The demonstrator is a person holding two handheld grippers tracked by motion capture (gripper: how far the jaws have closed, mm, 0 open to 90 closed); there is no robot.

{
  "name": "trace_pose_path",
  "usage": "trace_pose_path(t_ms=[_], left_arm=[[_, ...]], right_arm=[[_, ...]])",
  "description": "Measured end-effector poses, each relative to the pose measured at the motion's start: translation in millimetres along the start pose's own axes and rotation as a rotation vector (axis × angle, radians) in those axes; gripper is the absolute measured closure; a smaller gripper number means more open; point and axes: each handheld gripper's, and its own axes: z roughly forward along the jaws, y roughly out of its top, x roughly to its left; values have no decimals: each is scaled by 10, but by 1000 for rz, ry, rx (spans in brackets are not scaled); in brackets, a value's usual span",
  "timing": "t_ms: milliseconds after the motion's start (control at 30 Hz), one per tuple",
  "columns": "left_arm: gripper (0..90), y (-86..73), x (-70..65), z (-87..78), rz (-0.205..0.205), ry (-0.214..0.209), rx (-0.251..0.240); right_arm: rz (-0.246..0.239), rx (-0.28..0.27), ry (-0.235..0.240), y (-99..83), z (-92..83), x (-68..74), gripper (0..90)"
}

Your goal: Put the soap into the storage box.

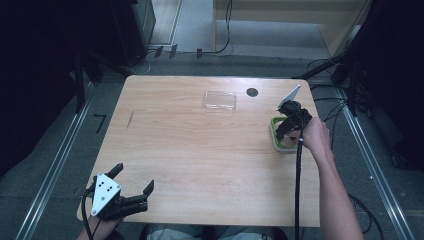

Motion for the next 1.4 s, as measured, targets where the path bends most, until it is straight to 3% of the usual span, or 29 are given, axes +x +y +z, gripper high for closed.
trace_pose_path(t_ms=[933,1400], left_arm=[[0,-2,0,-6,-2,-1,-2],[0,-3,3,-12,0,0,-3]], right_arm=[[118,-61,5,40,163,-186,333],[143,-77,0,68,256,-210,333]])
